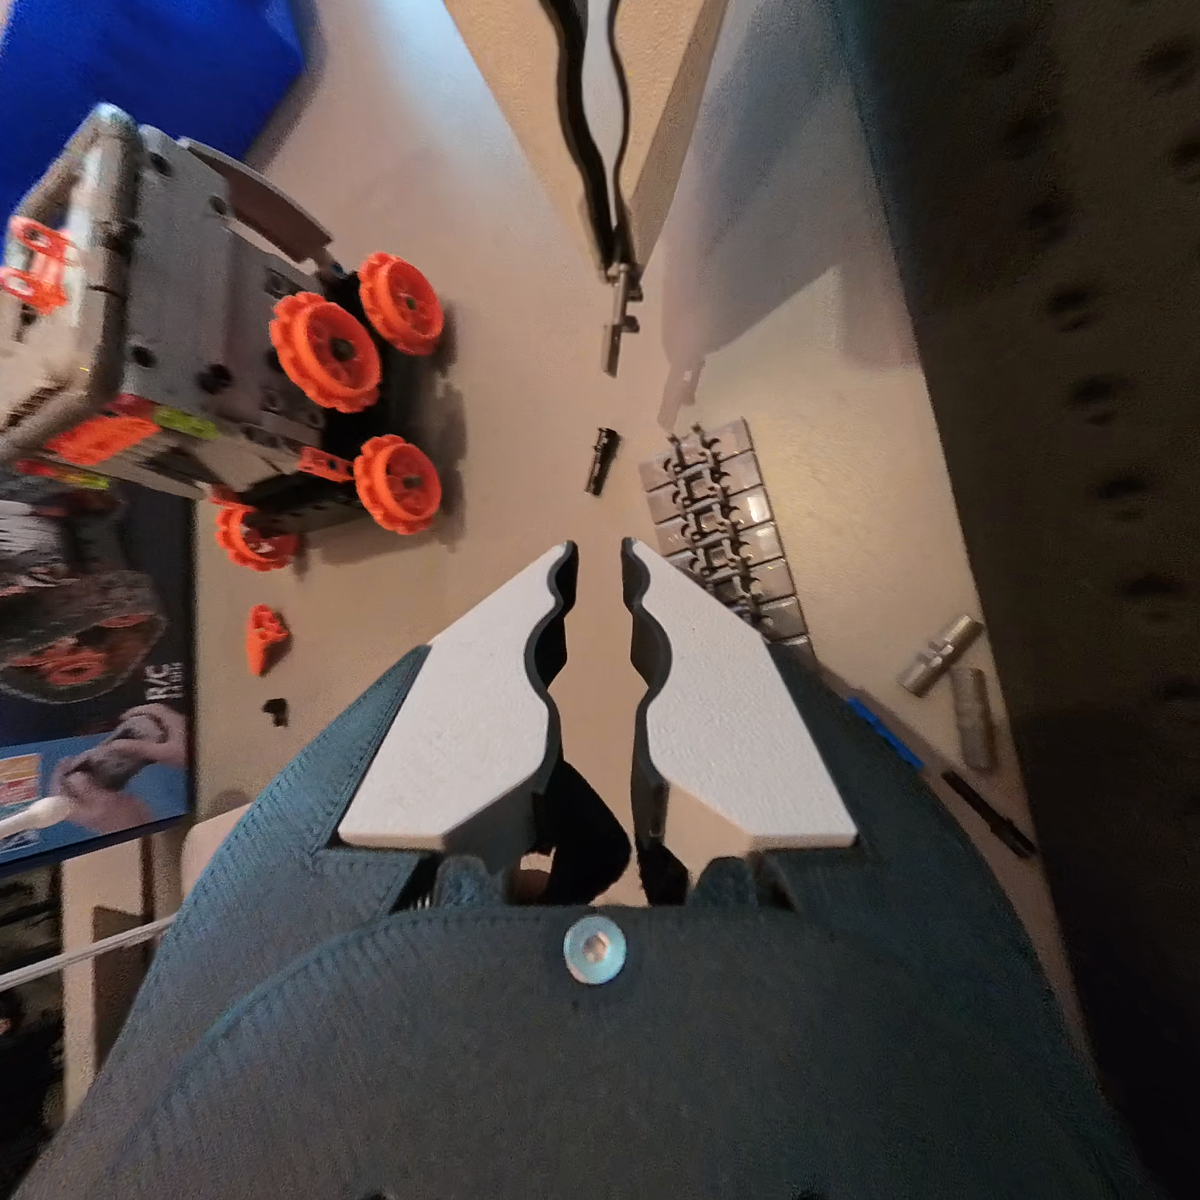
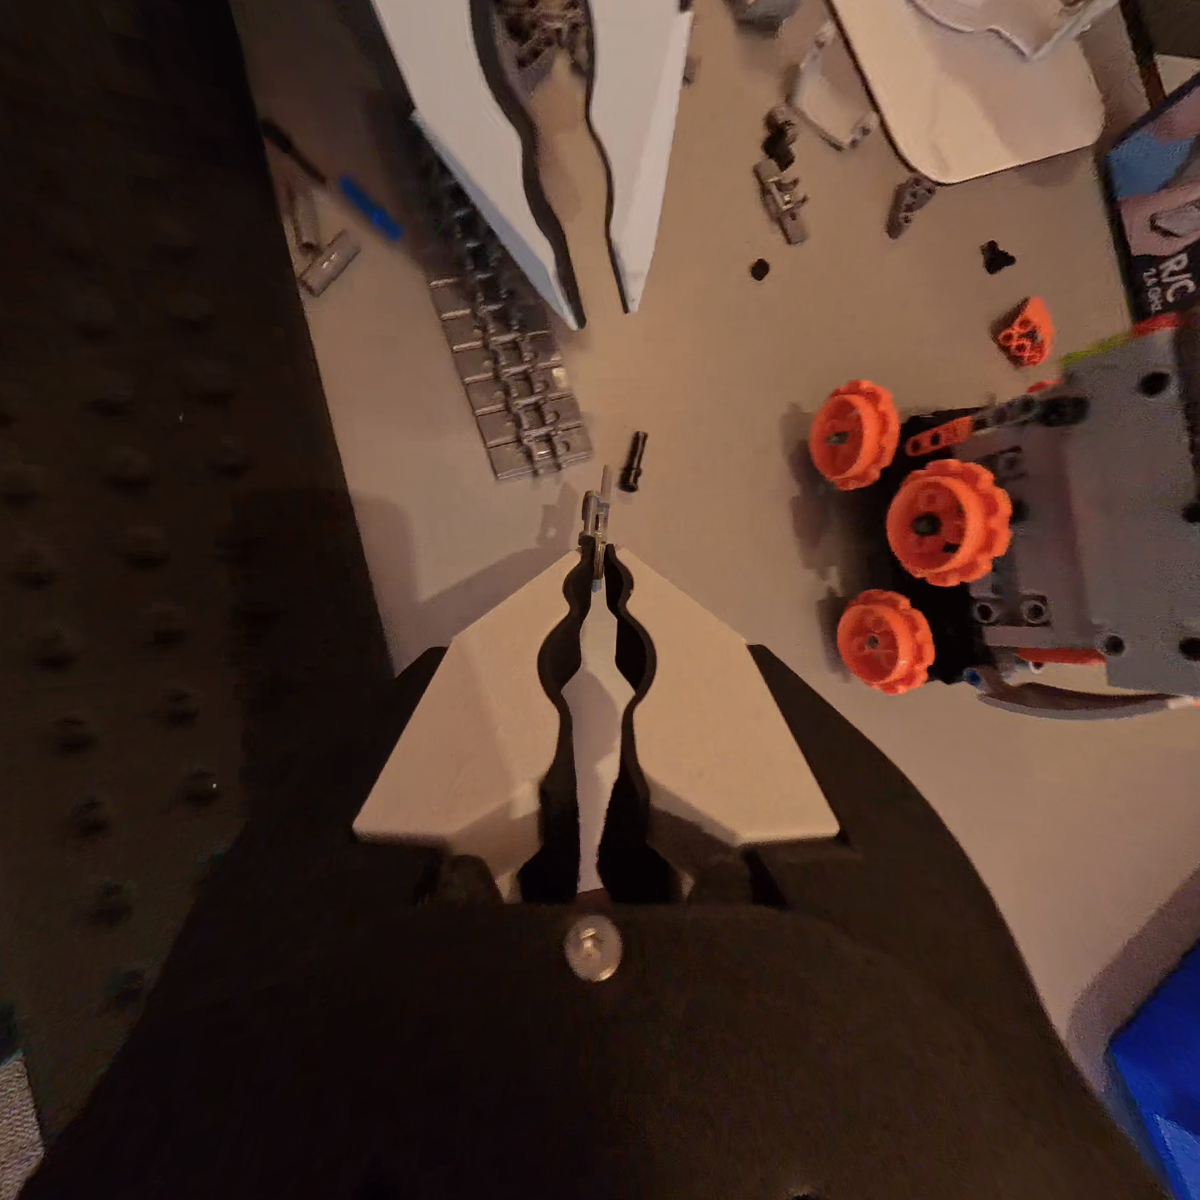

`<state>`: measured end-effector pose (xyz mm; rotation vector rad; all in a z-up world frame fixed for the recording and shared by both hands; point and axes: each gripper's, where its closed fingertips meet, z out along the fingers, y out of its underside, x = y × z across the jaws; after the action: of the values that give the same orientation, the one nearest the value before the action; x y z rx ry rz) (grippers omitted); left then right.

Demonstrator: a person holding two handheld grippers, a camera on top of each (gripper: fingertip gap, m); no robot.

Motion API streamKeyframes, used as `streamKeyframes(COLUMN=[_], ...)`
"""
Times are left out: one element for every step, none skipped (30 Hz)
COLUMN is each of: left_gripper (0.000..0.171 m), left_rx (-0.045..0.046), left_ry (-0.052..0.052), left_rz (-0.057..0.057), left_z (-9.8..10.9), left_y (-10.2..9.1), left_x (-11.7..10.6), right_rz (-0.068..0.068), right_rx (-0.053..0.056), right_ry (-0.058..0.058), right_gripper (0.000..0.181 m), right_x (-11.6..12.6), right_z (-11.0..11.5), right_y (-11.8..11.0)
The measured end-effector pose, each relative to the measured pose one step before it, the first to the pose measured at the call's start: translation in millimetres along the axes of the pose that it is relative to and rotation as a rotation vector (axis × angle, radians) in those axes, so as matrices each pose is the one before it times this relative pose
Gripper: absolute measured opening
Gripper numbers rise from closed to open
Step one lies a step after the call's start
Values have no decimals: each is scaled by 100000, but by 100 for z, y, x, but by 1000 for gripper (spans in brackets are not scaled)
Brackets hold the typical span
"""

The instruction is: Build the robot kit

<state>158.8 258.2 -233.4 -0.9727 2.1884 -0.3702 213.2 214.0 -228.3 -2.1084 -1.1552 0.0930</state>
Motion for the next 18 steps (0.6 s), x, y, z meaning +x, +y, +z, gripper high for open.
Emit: streamKeyframes(left_gripper=[13,14,15,15,15,15,15,16,15,15,15,16,16,16,16,17,17,17], left_rx=[-77,-578,-29,908,615,286,136,-500,-1167,-836,-84,73,-356,-523,-218,136,453,213], left_ry=[2998,4165,2306,472,2295,3048,1123,-140,-53,-157,-316,420,256,-989,-1320,79,140,168], left_rz=[-895,-1613,-1064,-337,-797,-1179,-377,409,587,679,444,146,370,500,-3,-179,231,226], left_z=[-22,-12,-15,-41,-43,-25,-4,20,29,49,35,23,39,44,51,18,-1,3], left_y=[200,253,145,-24,1,58,82,142,178,99,-39,-59,21,57,23,-45,-100,-97], left_x=[399,560,309,79,314,414,138,-23,26,33,22,137,109,-104,-211,-13,41,44], right_rz=[-1540,-253,666,1179,716,-964,-2135,-2020,-1752,-1667,-2243,-3144,-2963,-1261,316,866,1093,1323], right_rx=[-604,28,610,954,121,-1100,-1948,-2292,-1800,-1631,-1919,-1457,-335,278,888,1879,2139,1834], right_ry=[-70,-934,-1977,-1108,-465,555,2792,3136,1675,1874,2675,1876,921,-51,-1894,-3675,-4879,-6411], right_gripper=[0,0,0,0,0,0,0,1,1,1,1,1,1,1,1,1,1,0], right_x=[-366,-339,-368,-189,-103,-59,189,215,11,61,135,-29,-165,-109,-143,-226,-250,-324], right_z=[232,196,149,115,106,96,110,131,153,186,222,212,129,34,-79,-200,-315,-355], right_y=[171,101,22,-62,15,127,177,167,106,102,169,114,-31,-89,-106,-198,-240,-201])
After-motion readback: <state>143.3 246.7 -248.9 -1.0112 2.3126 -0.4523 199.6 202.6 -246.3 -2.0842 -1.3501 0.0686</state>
